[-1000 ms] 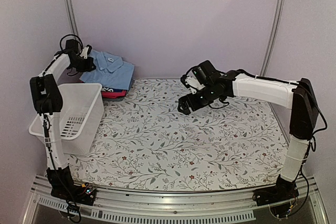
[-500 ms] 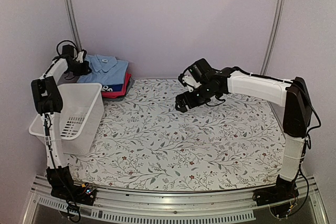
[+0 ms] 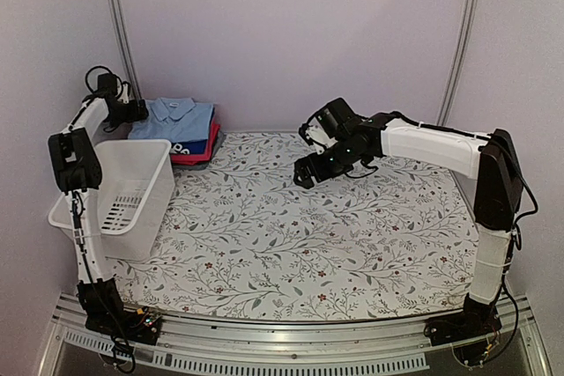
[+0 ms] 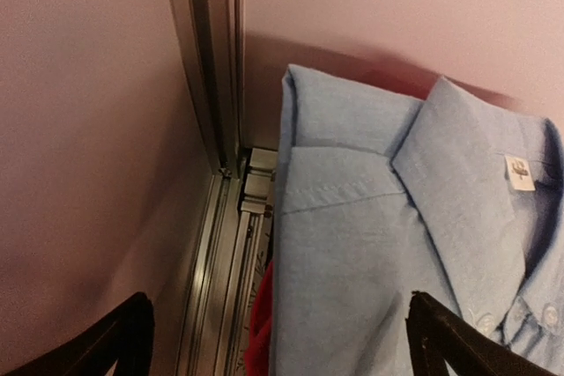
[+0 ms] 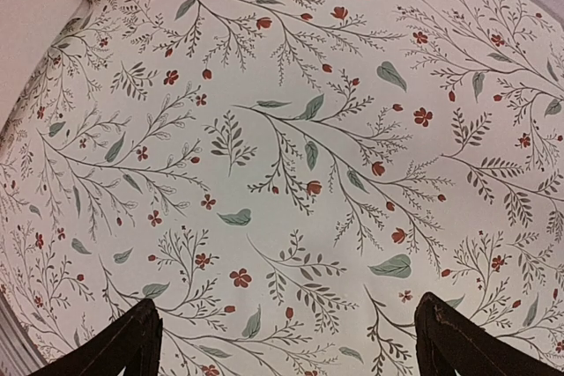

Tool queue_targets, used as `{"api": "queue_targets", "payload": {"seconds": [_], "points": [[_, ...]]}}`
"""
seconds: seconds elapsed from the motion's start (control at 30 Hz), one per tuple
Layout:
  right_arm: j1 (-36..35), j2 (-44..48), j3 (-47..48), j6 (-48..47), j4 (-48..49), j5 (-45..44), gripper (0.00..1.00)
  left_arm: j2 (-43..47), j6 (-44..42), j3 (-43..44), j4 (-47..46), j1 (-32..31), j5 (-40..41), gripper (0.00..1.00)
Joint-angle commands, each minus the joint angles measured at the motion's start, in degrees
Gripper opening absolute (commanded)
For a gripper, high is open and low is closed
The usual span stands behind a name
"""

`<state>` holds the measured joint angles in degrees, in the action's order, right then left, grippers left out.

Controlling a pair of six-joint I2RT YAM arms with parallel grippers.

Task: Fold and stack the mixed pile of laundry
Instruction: Place the square-folded shirt at the corner of the board, then reset both arms

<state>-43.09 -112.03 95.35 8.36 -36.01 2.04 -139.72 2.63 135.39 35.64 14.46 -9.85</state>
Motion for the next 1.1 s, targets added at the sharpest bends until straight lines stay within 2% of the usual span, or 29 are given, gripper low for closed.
{"api": "queue_targets", "payload": {"seconds": [0.0,0.23,0.3,0.47,0.63,0.8,0.93,1.07], "points": [[0.2,-0.33,0.77,-0.44,0.29,-0.95,0.99,9.51,-1.8,-3.05,-4.0,-2.34,9.54,1.0],[2.59,2.51,-1.85,-1.33,1.98,-1.57,0.99,18.61,-4.72,-8.18,-7.12,-6.75,21.39,1.0],[3.95,4.04,-3.52,-1.38,3.21,-1.41,0.99,21.27,-4.92,-9.76,-7.66,-7.76,22.38,1.0],[7.8,8.61,-6.66,-1.07,5.89,-0.71,0.99,28.78,-0.81,-14.39,-9.18,-10.26,17.85,1.0],[12.25,12.68,-7.76,-0.38,8.11,0.58,0.99,34.44,6.3,-16.94,-7.85,-12.11,5.33,1.0],[19.29,17.76,-9.94,1.45,10.48,4.44,0.99,38.33,1.17,-22.6,-6.18,-22.9,9.72,1.0],[25.42,22.15,-14.25,3.53,12.95,10.14,0.99,41.05,4.9,-29.12,-4.88,-30.58,9.68,1.0],[28.46,25.6,-20.56,5.17,15.8,14.78,0.99,42.62,10.63,-39.09,-5.91,-36.86,14.86,1.0]]}}
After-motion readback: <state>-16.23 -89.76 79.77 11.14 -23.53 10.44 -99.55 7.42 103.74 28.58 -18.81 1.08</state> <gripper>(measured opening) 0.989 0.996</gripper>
